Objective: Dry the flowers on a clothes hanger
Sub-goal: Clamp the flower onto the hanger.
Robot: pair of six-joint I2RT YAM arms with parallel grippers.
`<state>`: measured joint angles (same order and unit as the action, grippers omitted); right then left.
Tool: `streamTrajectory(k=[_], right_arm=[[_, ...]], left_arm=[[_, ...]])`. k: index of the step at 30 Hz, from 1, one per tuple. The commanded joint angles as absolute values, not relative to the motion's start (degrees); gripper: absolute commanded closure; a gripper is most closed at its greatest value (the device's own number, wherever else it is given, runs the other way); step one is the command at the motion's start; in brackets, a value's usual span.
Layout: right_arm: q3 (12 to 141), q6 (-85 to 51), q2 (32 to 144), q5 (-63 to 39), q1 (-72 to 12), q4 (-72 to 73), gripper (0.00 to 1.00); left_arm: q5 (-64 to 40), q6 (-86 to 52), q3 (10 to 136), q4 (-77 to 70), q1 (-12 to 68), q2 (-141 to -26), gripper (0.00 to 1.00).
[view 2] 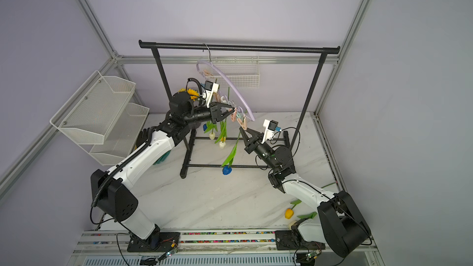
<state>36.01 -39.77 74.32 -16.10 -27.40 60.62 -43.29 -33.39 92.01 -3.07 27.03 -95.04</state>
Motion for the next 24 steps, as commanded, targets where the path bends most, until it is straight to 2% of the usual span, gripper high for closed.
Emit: streamTrajectory(k=[1, 8, 24], right_arm=[[36.0, -38.6, 73.8, -14.6, -27.7, 59.0, 1.00], [39.8, -40.8, 77.8, -22.2, -27.7, 58.6, 1.00], [41.5, -42.1, 78.3, -25.6, -27.7, 58.2, 1.00]], left_arm=[[-44.0, -32.6, 91.7, -4.9, 26.6, -93.9, 0.85], [-45.0, -32.3, 91.3, -5.1, 26.3, -93.6, 0.85], [-46.1, -31.2, 90.9, -4.9, 26.1, -94.0, 0.85]])
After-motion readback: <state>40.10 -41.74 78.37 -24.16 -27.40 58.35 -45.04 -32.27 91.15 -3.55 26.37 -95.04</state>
